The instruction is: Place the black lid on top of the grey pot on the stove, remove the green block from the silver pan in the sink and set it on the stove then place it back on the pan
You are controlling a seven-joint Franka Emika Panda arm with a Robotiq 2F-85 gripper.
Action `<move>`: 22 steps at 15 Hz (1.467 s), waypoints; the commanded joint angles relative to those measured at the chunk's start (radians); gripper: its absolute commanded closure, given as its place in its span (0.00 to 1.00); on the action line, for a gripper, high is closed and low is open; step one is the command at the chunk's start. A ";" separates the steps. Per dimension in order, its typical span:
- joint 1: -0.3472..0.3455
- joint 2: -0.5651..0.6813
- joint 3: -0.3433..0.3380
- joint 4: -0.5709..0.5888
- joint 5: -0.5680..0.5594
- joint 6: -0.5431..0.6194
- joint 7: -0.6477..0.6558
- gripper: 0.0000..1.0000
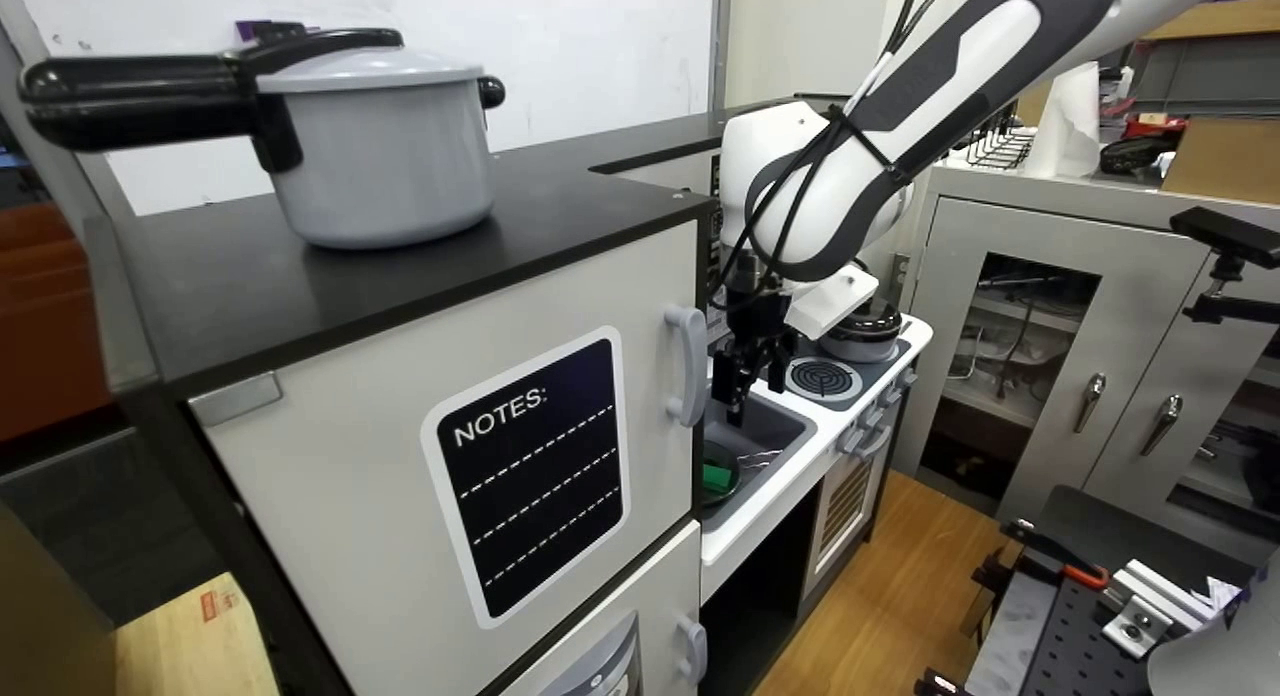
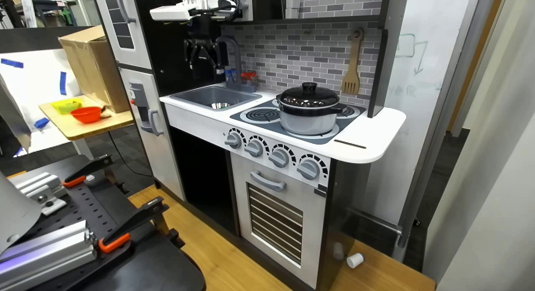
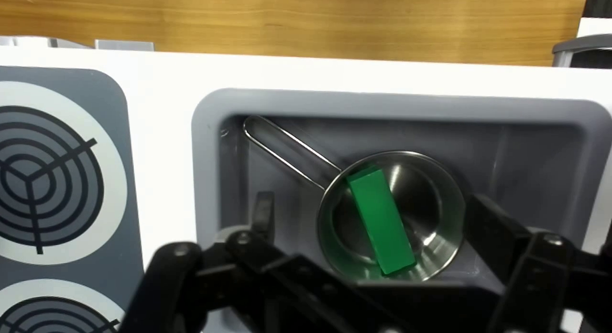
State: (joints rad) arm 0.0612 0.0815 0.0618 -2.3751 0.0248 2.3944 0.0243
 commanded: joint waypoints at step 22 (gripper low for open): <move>0.042 -0.260 0.033 -0.244 0.099 0.046 0.078 0.00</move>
State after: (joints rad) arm 0.1049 -0.1779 0.0930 -2.6195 0.1238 2.4418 0.1024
